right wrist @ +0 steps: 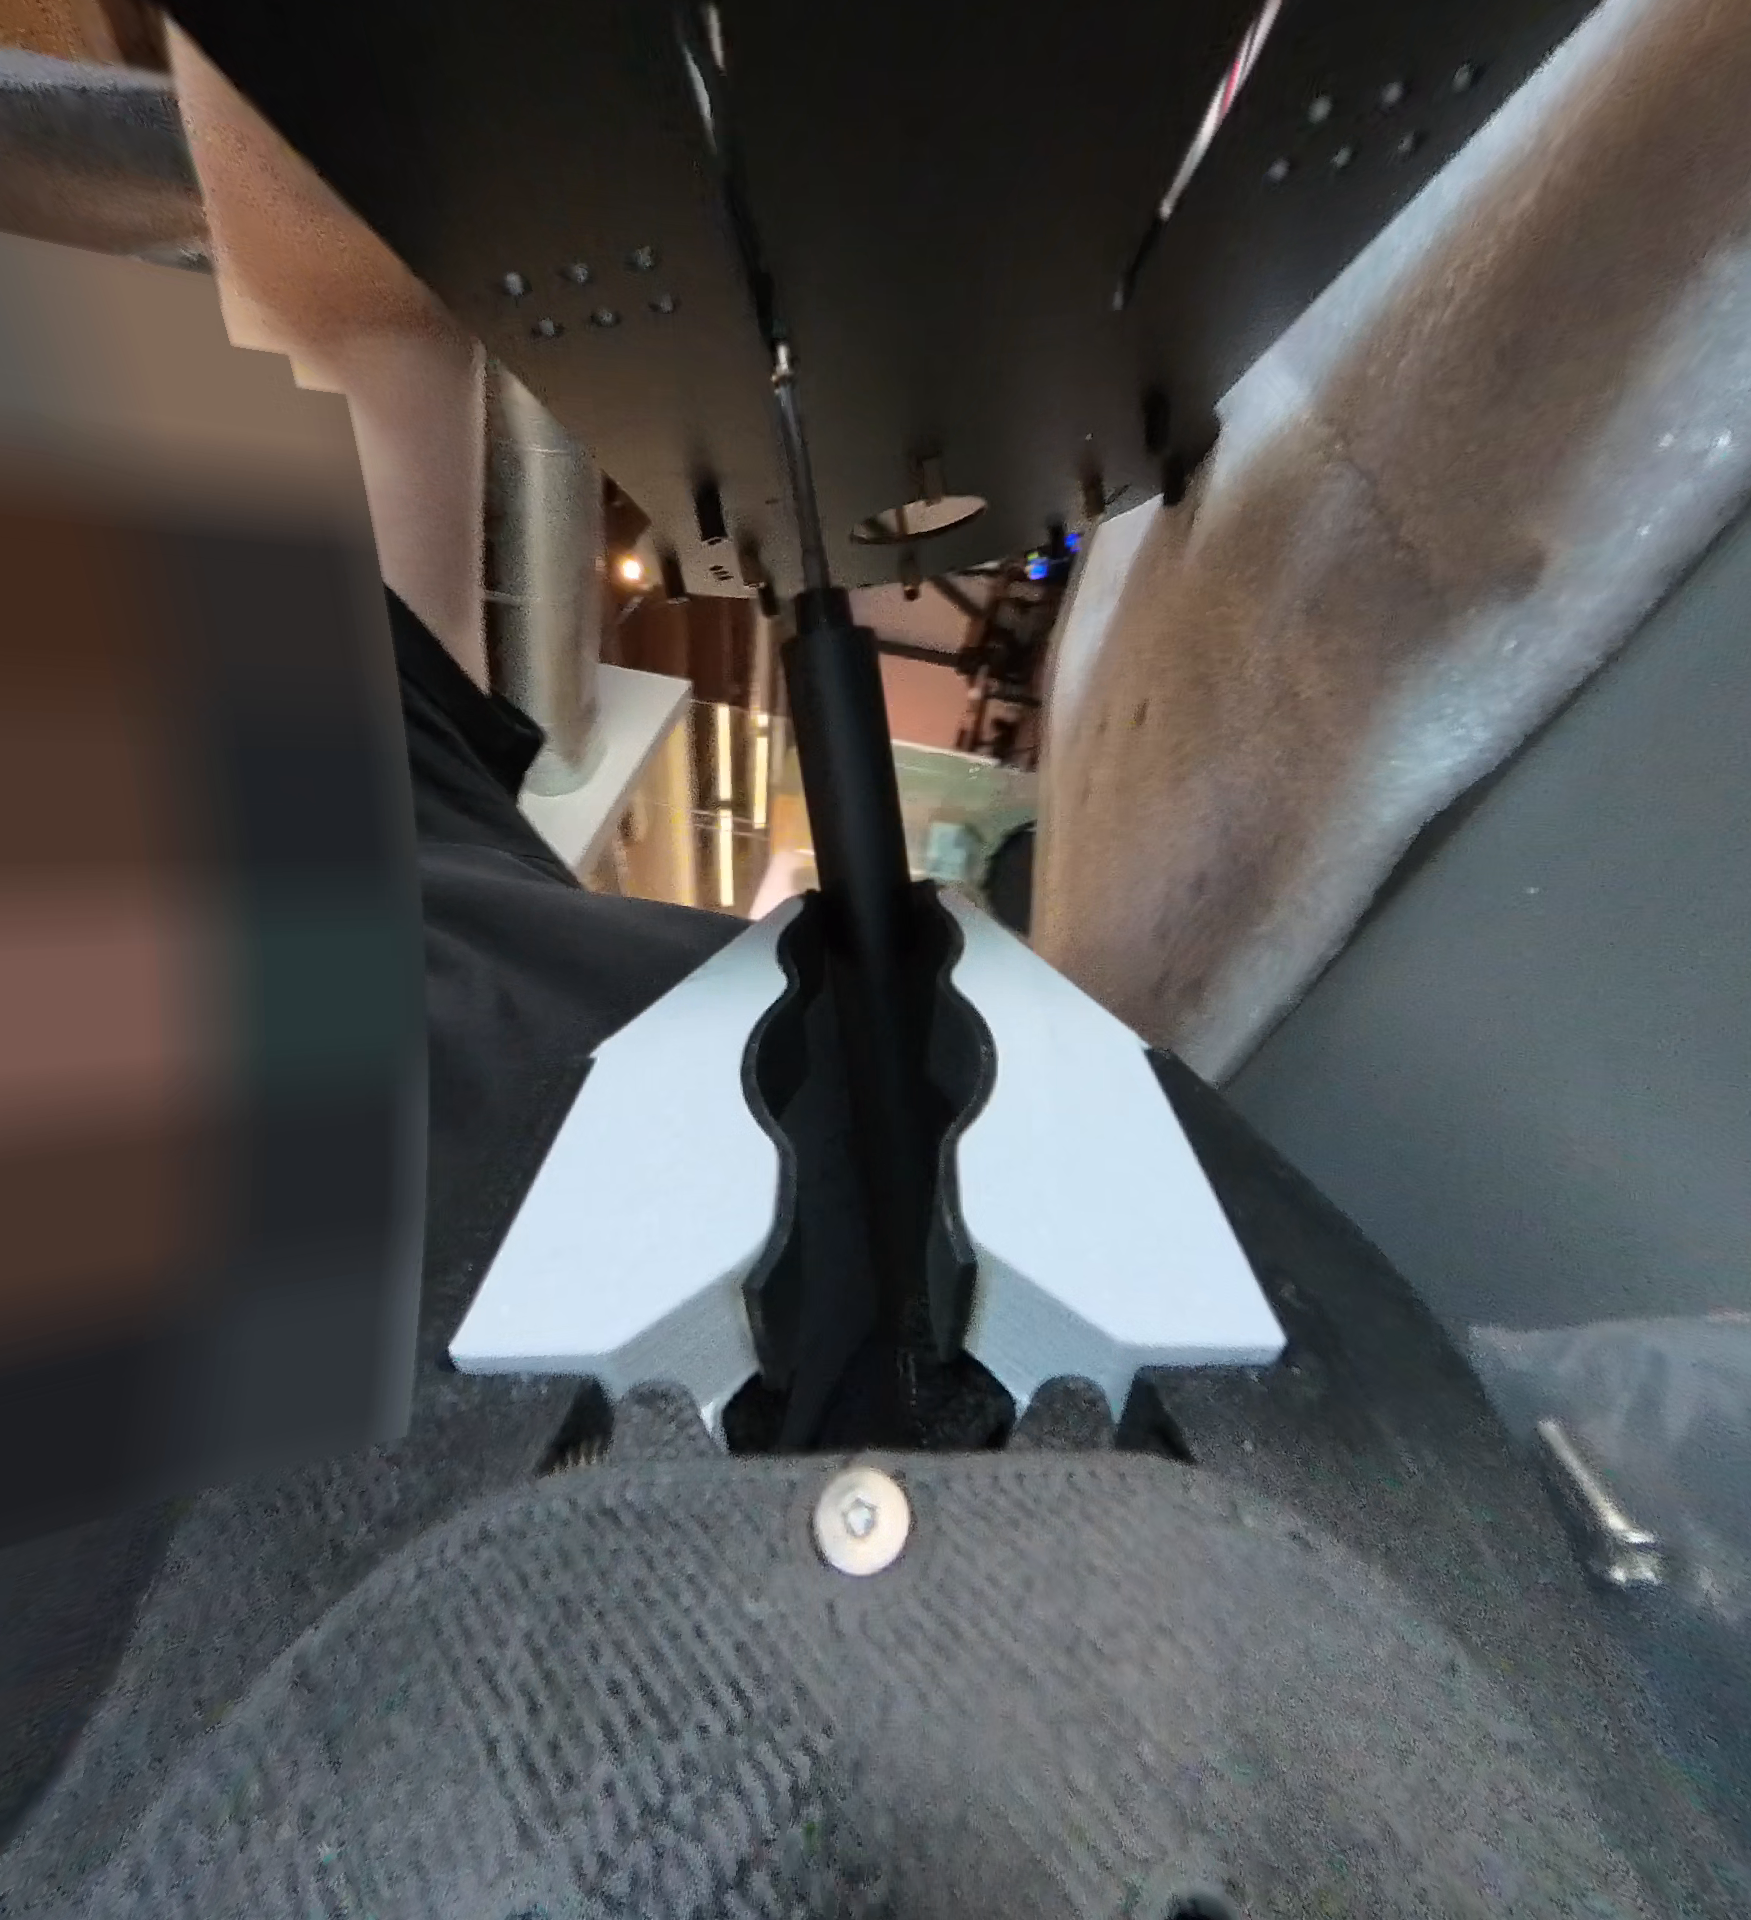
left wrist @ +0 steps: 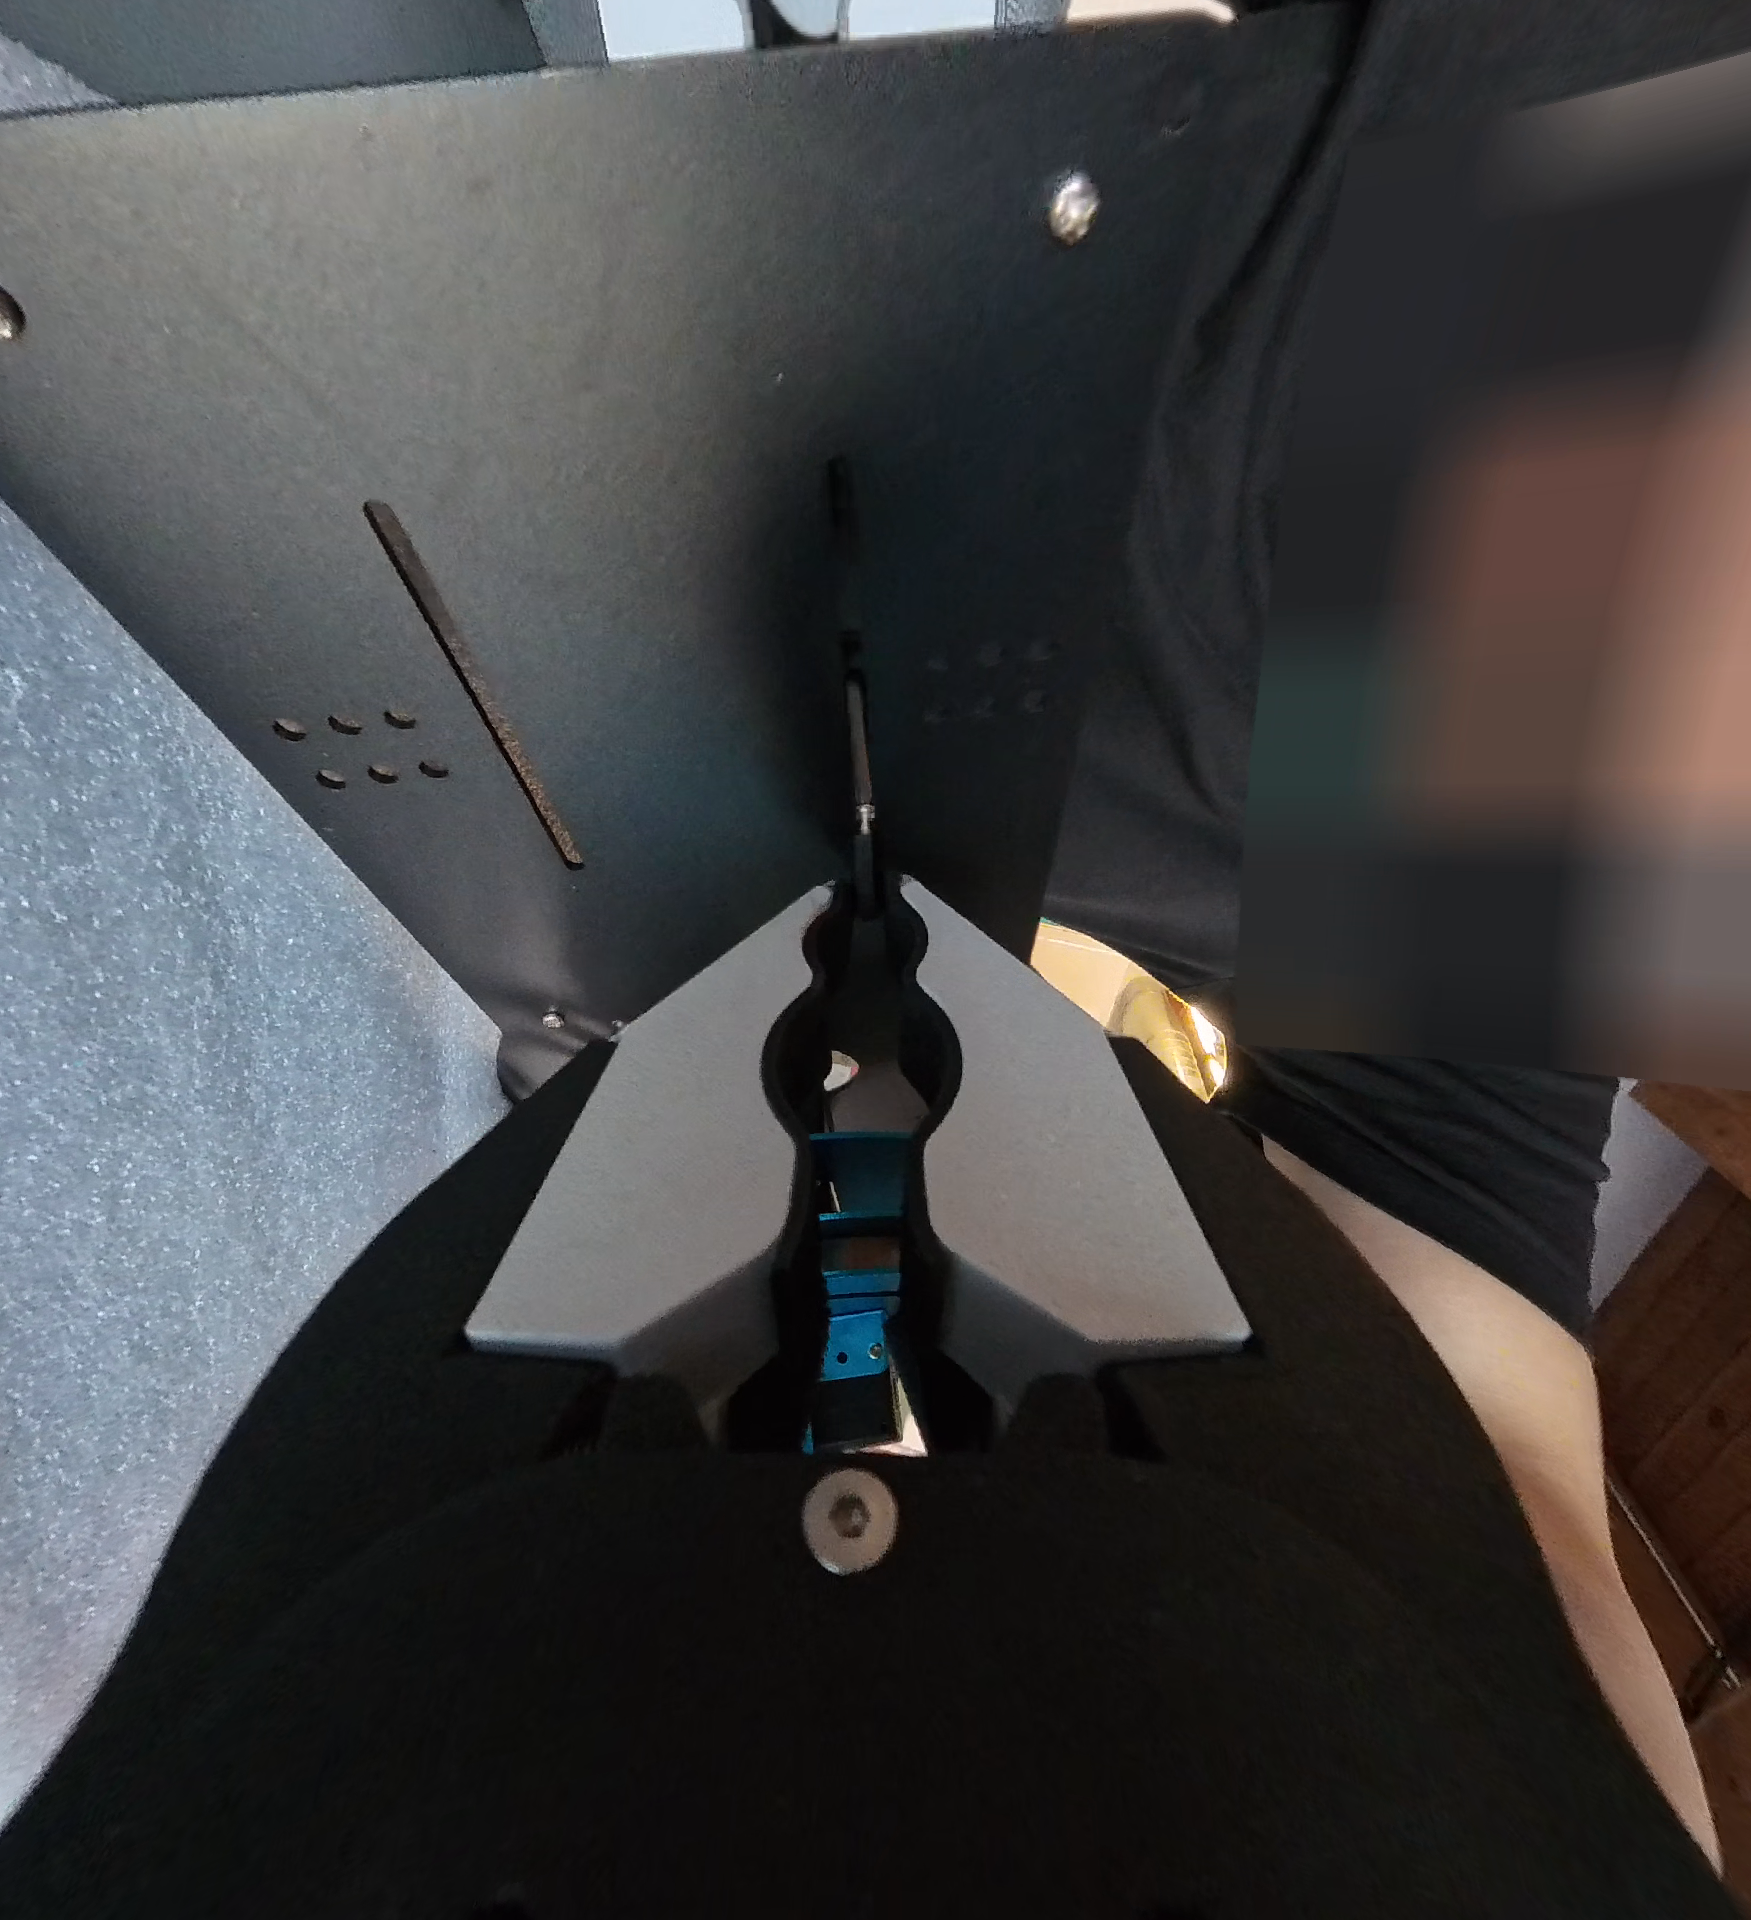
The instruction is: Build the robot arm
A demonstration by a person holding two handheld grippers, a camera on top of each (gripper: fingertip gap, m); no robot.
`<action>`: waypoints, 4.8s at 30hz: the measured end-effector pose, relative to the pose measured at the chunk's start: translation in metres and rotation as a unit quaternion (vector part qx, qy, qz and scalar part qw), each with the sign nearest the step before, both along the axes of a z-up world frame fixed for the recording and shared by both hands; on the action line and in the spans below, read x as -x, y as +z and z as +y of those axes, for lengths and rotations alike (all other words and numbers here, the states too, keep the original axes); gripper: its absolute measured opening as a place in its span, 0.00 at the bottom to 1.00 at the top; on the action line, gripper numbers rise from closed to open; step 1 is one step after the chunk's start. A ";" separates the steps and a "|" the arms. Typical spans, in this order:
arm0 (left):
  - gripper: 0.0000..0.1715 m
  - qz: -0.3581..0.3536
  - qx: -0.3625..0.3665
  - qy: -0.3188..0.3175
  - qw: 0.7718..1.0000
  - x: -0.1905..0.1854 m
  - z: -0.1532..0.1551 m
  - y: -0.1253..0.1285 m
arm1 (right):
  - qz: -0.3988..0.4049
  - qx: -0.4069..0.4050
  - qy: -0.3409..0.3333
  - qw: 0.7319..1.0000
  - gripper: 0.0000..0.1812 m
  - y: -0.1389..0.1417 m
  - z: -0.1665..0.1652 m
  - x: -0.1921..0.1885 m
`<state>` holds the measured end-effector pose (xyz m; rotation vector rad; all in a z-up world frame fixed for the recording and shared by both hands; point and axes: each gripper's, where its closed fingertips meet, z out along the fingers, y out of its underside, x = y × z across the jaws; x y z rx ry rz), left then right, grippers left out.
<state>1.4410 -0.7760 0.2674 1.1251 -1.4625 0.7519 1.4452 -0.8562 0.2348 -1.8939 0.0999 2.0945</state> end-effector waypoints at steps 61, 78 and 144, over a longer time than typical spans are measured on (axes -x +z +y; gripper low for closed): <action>0.02 -0.023 -0.059 -0.132 0.989 -0.009 0.001 -0.001 | -0.352 -0.112 0.010 0.929 0.09 -0.019 0.004 -0.018; 0.02 -0.021 -0.059 -0.131 0.989 -0.009 0.001 -0.001 | -0.389 -0.125 0.018 0.912 0.09 -0.020 0.007 -0.023; 0.01 -0.040 -0.045 -0.176 0.983 -0.011 0.000 -0.001 | -0.211 -0.084 -0.006 0.974 0.09 -0.005 0.000 -0.008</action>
